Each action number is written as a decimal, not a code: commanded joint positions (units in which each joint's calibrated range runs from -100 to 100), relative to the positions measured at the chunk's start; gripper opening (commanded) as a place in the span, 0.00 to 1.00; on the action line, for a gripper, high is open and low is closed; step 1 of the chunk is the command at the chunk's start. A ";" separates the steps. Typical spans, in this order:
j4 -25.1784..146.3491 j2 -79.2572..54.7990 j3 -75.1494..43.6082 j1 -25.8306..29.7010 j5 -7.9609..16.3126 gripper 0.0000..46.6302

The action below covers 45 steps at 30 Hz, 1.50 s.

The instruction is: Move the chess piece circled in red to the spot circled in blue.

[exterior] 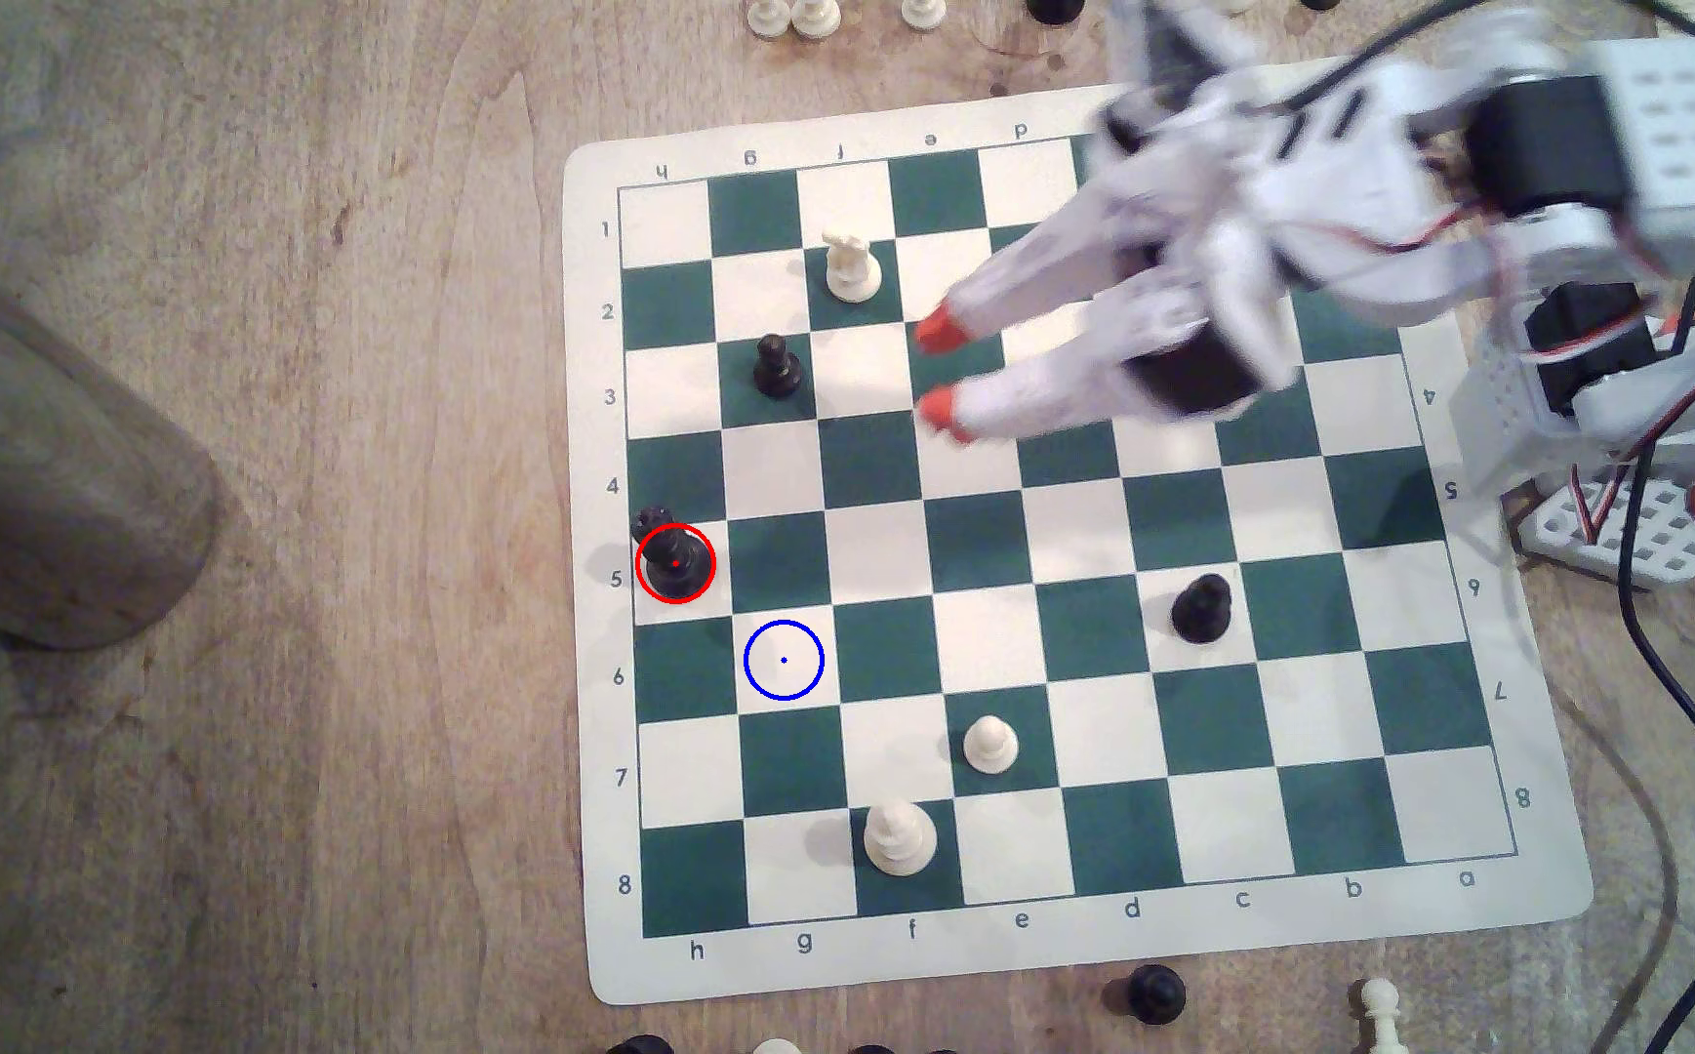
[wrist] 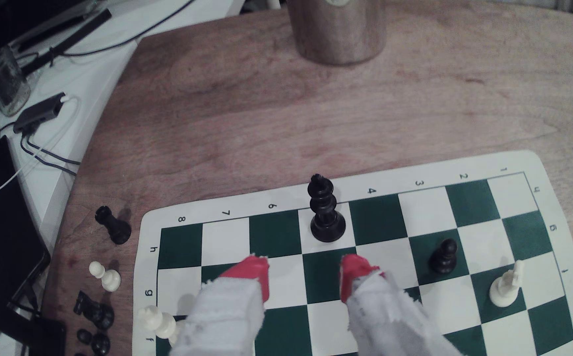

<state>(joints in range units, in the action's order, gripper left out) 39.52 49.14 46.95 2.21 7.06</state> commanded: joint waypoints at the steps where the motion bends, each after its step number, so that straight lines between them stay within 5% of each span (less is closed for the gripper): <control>1: 0.04 -10.35 -11.59 0.17 1.86 0.27; 7: -4.47 -20.70 -15.67 0.17 2.88 0.35; 17: -18.88 -31.14 -12.05 -0.45 -0.73 0.44; 31: -27.56 -42.52 -13.31 -1.08 -3.47 0.43; 45: -25.93 -53.89 -27.37 -1.08 -3.91 0.41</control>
<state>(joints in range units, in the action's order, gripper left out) 13.55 -5.07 25.89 0.81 3.25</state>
